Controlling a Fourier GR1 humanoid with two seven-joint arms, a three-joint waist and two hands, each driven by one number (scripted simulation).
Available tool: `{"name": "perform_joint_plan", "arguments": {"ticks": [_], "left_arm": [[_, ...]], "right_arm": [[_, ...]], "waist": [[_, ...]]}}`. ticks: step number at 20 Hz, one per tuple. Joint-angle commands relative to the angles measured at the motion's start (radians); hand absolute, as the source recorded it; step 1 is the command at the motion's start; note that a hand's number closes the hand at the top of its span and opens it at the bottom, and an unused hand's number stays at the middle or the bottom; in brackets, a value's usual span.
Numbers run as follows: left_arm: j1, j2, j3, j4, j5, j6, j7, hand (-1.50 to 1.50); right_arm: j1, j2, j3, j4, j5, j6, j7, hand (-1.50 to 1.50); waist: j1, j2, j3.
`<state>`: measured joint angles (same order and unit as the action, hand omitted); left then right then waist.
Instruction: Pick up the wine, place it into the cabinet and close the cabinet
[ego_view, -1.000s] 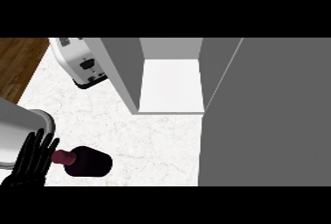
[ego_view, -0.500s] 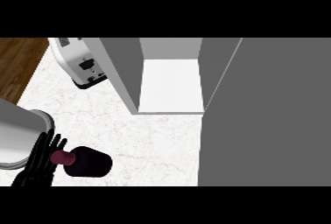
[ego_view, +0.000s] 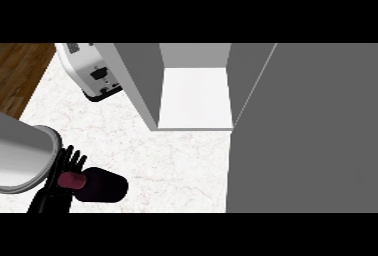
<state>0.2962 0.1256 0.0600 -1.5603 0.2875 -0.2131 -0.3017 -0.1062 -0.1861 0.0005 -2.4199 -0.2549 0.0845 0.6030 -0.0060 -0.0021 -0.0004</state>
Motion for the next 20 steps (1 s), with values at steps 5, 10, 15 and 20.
{"name": "perform_joint_plan", "arguments": {"ticks": [5, 10, 15, 20], "left_arm": [[-0.049, 0.014, 0.022, 0.206, -0.048, -0.065, -0.131, -1.5], [-0.069, -0.012, 0.016, 0.2, -0.043, -0.041, -0.105, -1.5], [-0.104, -0.008, 0.03, 0.262, -0.053, -0.047, -0.126, -1.5], [-0.163, -0.018, 0.039, 0.367, -0.054, -0.061, -0.15, -1.5]], "right_arm": [[0.03, 0.018, -0.011, -0.142, -0.061, -0.021, 0.057, -1.5], [0.06, 0.022, 0.025, -0.21, -0.041, -0.024, 0.079, -1.5], [0.072, 0.036, 0.05, -0.2, -0.005, -0.022, 0.061, -1.5], [0.023, -0.017, -0.049, -0.16, -0.12, 0.014, 0.076, -1.5]], "waist": [[0.001, 0.001, 0.0], [-0.001, -0.001, 0.0], [-0.001, 0.0, 0.0], [-0.003, 0.001, 0.0]]}}
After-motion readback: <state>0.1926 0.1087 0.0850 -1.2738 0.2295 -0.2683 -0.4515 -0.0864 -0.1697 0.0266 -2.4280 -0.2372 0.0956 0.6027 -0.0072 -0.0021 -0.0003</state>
